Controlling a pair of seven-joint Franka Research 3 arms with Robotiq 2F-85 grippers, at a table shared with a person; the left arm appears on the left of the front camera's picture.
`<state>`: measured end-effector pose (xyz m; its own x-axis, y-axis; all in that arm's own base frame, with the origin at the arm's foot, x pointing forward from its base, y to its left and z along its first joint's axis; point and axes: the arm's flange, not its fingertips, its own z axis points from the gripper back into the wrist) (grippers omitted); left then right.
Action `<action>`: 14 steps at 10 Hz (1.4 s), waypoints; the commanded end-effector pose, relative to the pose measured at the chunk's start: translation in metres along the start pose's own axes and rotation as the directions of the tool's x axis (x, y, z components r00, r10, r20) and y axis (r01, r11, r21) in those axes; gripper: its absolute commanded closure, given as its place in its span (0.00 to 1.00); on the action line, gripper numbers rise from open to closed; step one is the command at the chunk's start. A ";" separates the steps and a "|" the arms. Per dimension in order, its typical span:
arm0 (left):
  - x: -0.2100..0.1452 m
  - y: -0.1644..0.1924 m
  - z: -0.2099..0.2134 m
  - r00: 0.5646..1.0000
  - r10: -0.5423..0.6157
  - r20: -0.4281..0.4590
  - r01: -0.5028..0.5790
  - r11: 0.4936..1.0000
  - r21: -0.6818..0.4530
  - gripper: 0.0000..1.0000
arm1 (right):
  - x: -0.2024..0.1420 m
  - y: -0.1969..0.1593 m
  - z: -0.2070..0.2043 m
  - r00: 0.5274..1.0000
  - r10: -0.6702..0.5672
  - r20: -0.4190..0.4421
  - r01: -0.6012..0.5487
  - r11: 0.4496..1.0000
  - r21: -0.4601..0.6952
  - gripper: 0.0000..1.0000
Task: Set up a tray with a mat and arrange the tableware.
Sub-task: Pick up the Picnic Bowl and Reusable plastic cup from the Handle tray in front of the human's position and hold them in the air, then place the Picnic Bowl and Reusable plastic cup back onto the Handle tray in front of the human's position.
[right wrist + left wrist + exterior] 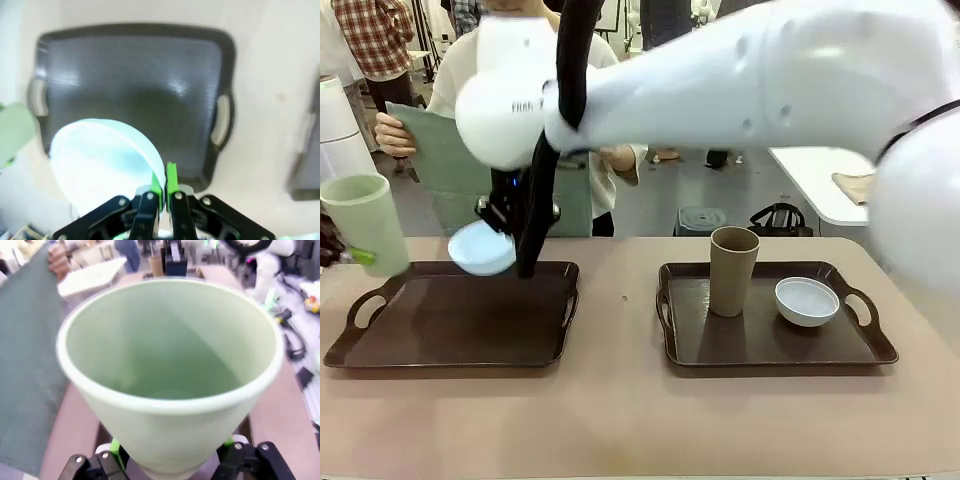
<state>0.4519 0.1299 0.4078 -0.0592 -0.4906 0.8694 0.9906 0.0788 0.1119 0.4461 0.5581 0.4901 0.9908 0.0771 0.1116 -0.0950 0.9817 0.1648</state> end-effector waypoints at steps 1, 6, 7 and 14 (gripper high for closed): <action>0.042 -0.024 0.026 1.000 -0.020 0.010 0.019 0.999 0.042 1.00 | -0.028 -0.004 0.042 0.998 -0.037 0.054 0.038 0.999 -0.020 1.00; 0.091 -0.034 0.058 0.997 -0.072 0.024 0.069 0.994 0.087 1.00 | -0.048 0.008 0.106 0.997 -0.020 0.073 0.020 1.000 0.009 1.00; 0.091 -0.034 0.058 0.997 -0.072 0.024 0.069 0.994 0.087 1.00 | -0.048 0.008 0.106 0.997 -0.020 0.073 0.020 1.000 0.009 1.00; 0.091 -0.034 0.058 0.997 -0.072 0.024 0.069 0.994 0.087 1.00 | -0.048 0.008 0.106 0.997 -0.020 0.073 0.020 1.000 0.009 1.00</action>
<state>0.4056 0.1332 0.5098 -0.1145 -0.4690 0.8758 0.9723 0.1281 0.1956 0.3858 0.5431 0.5884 0.9834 0.0371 0.1775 -0.0669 0.9841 0.1647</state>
